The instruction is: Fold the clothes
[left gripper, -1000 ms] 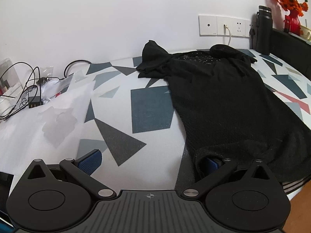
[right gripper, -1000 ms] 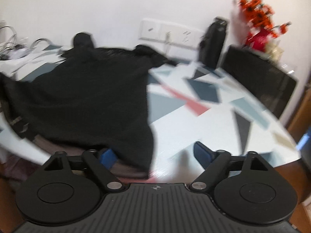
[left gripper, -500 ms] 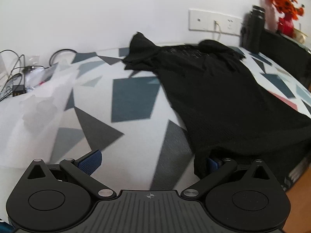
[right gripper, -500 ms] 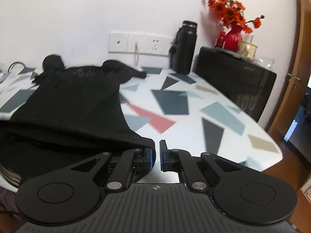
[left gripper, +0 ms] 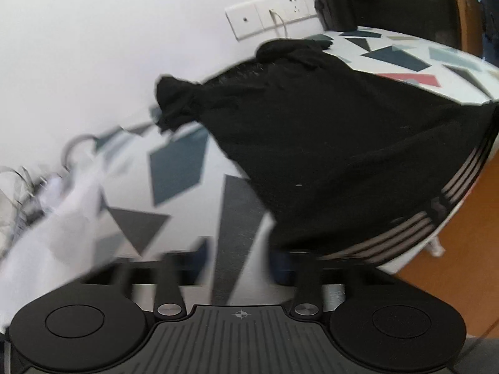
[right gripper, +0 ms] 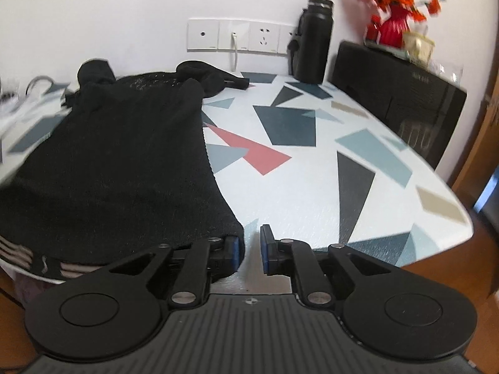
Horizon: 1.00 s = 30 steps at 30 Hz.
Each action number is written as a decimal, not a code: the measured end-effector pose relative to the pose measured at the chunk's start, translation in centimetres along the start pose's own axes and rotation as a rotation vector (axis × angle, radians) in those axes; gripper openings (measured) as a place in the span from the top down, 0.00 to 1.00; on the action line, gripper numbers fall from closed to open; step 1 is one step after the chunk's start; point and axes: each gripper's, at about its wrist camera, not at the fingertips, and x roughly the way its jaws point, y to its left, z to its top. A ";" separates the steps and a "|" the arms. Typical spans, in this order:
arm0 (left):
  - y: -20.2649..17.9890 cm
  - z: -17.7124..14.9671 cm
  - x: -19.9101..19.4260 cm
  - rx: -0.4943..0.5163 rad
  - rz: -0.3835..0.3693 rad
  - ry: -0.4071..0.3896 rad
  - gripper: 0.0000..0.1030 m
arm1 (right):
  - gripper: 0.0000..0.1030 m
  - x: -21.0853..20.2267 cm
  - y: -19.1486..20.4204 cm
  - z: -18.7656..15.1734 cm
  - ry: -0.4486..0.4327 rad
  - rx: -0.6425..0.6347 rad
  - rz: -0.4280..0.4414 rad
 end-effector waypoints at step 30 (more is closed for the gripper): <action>1.9 -3.0 -3.2 -0.144 -0.222 0.034 0.98 | 0.94 -2.0 0.5 -1.4 0.043 0.033 0.036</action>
